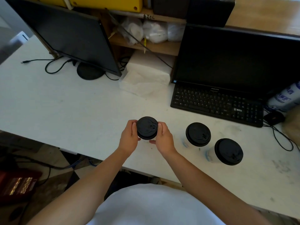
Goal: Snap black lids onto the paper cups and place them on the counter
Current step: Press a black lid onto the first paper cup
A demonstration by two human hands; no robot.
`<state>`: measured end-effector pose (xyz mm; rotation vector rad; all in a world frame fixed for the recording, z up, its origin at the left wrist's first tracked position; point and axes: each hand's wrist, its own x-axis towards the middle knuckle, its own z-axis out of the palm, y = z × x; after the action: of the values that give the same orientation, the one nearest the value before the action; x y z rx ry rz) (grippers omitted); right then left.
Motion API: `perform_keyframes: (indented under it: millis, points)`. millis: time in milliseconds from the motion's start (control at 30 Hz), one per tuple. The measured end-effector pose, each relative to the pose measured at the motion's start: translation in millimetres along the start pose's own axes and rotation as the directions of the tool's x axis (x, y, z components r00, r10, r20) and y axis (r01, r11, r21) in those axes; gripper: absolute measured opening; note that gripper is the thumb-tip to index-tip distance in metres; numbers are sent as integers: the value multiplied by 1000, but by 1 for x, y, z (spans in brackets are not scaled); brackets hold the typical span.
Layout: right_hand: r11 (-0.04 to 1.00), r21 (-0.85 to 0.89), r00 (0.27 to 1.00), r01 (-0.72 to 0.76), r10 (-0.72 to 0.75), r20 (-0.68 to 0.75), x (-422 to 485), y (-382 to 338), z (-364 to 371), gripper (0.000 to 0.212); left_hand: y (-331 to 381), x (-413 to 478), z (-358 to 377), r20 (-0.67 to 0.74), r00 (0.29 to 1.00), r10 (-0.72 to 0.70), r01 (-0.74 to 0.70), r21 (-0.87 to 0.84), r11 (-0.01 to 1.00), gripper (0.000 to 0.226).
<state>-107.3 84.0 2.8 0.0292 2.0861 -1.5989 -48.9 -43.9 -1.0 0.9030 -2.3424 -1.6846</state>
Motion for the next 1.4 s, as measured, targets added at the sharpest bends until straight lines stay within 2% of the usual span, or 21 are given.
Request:
perform_keyframes:
  millis: [133, 200, 267, 333, 433, 533, 667, 800, 933, 1233, 1400]
  points:
    - [990, -106, 995, 91, -96, -41, -1, 2, 4, 29, -2, 1, -4, 14, 994, 110, -111, 119, 987, 30]
    - [993, -102, 995, 62, -69, -73, 0, 2, 5, 31, -2, 2, -4, 19, 989, 144, -145, 141, 979, 31]
    - [996, 54, 993, -75, 80, -89, 2, 1, 5, 29, -2, 2, -1, 19, 990, 141, -142, 72, 987, 32]
    - [939, 278, 976, -202, 218, -26, 3, 3, 4, 26, -3, 3, 3, -8, 998, 68, -68, -44, 997, 33]
    - [885, 409, 971, -224, 238, 17, -2, 9, 1, 26, 1, -4, 9, -40, 994, -100, 89, -221, 971, 32]
    - [868, 457, 977, -197, 212, 19, -7, 10, 0, 29, 3, -12, 12, -110, 982, -152, 120, -258, 959, 23]
    - [897, 390, 977, -207, 206, 46, -8, 5, -2, 30, 2, -12, 11, -139, 965, -223, 183, -256, 949, 14]
    - [918, 317, 971, -237, 225, 74, -7, 3, -3, 23, 2, -10, 6, -77, 955, -285, 257, -258, 931, 28]
    - [949, 226, 976, -218, 213, 48, -4, 4, -4, 26, 1, -13, 7, -32, 948, -315, 295, -275, 915, 36]
    - [987, 83, 990, -137, 134, 37, -3, 2, -6, 31, -1, -13, 8, -15, 951, -308, 293, -270, 917, 35]
    - [991, 36, 991, -127, 125, 45, -3, 1, -7, 35, -6, -10, 2, -30, 976, -217, 211, -138, 968, 32]
